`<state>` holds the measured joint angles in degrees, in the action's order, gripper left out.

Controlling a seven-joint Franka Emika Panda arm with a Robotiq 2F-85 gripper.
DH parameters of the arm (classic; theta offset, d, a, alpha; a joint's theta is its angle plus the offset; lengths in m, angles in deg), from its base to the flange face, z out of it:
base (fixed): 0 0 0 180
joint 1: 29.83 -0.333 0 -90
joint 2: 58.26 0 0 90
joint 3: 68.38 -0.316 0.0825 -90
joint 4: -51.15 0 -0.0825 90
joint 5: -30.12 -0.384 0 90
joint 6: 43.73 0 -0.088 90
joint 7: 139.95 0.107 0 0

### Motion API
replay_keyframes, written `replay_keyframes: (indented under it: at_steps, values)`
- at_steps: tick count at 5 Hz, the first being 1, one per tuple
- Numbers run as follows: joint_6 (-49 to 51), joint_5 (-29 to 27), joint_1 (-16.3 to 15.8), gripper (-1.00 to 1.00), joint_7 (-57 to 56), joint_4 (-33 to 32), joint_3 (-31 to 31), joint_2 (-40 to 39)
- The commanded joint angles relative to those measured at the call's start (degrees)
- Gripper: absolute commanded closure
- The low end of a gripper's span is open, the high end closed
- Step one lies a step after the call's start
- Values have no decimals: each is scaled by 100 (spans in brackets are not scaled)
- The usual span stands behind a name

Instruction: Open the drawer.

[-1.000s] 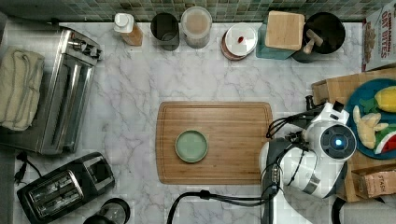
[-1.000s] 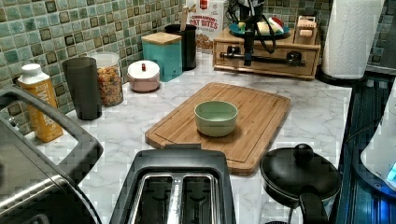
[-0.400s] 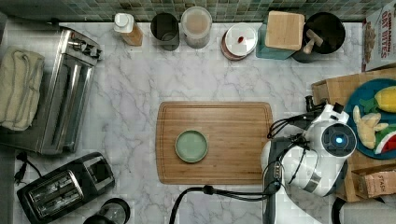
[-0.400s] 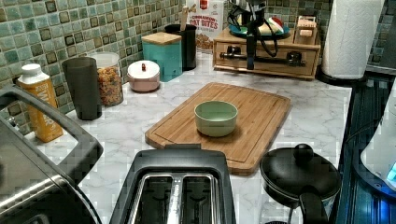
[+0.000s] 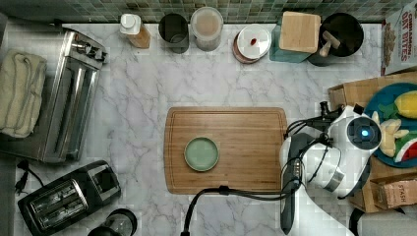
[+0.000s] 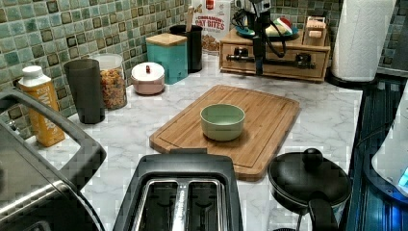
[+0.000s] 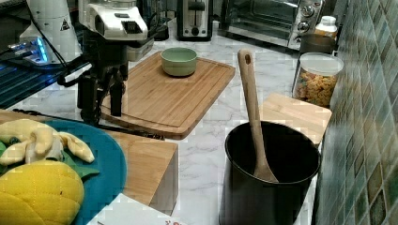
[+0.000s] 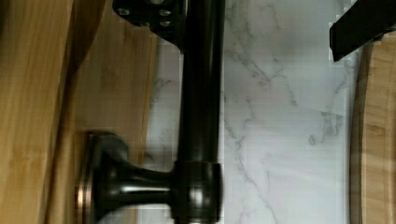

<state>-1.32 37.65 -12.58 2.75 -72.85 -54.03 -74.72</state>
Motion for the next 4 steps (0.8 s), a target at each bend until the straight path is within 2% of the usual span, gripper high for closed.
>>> replay_keyframes:
  at_steps: [1, 2, 4]
  values:
    - [1013, -808, -58, -100, -21, 125, -226, 123]
    - [664, -1061, -207, -100, 231, -300, -437, 275]
    - [574, -1172, -576, -100, 403, -785, -776, 570]
